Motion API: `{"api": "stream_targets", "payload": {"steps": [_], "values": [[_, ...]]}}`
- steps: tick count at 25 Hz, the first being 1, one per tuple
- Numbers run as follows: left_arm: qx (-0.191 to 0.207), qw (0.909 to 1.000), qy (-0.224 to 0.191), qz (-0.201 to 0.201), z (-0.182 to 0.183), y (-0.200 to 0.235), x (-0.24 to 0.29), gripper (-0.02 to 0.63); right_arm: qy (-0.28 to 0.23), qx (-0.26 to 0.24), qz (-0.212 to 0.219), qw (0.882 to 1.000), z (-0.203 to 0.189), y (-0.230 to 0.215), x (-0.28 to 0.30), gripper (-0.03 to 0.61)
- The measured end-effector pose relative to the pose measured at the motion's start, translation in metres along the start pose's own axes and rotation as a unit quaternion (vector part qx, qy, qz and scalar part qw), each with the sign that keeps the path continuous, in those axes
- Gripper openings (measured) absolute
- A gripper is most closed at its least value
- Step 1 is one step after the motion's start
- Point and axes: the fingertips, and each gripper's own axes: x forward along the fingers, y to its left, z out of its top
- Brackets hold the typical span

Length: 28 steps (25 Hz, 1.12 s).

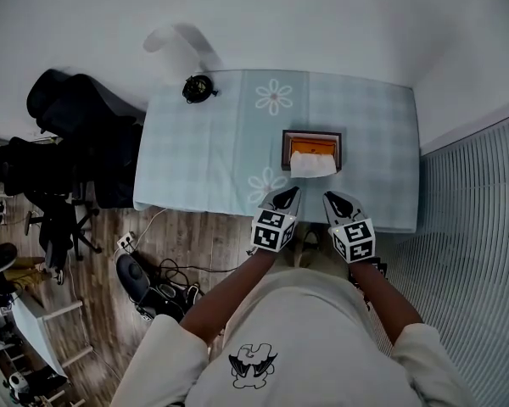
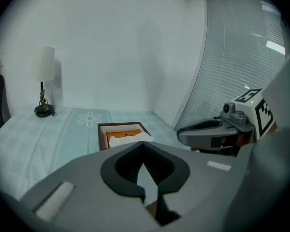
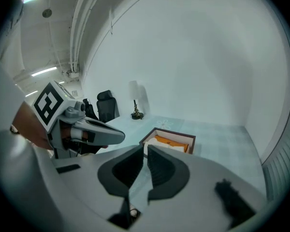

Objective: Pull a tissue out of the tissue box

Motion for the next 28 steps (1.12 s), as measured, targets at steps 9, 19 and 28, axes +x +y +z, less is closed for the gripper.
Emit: {"api": "stream_targets", "payload": {"steps": [9, 19, 28], "values": [[-0.021, 0.9991, 0.025, 0.026, -0.014, 0.024, 0.042, 0.002, 0.057, 0.003, -0.004, 0.998, -0.034, -0.021, 0.045, 0.070], [-0.009, 0.9983, 0.043, 0.038, -0.019, 0.039, 0.055, 0.003, 0.110, 0.069, -0.003, 0.992, -0.069, -0.040, 0.086, 0.155], [-0.006, 0.9981, 0.049, 0.036, -0.025, 0.044, 0.053, 0.003, 0.108, 0.087, -0.003, 0.990, -0.068, -0.048, 0.101, 0.170]]}}
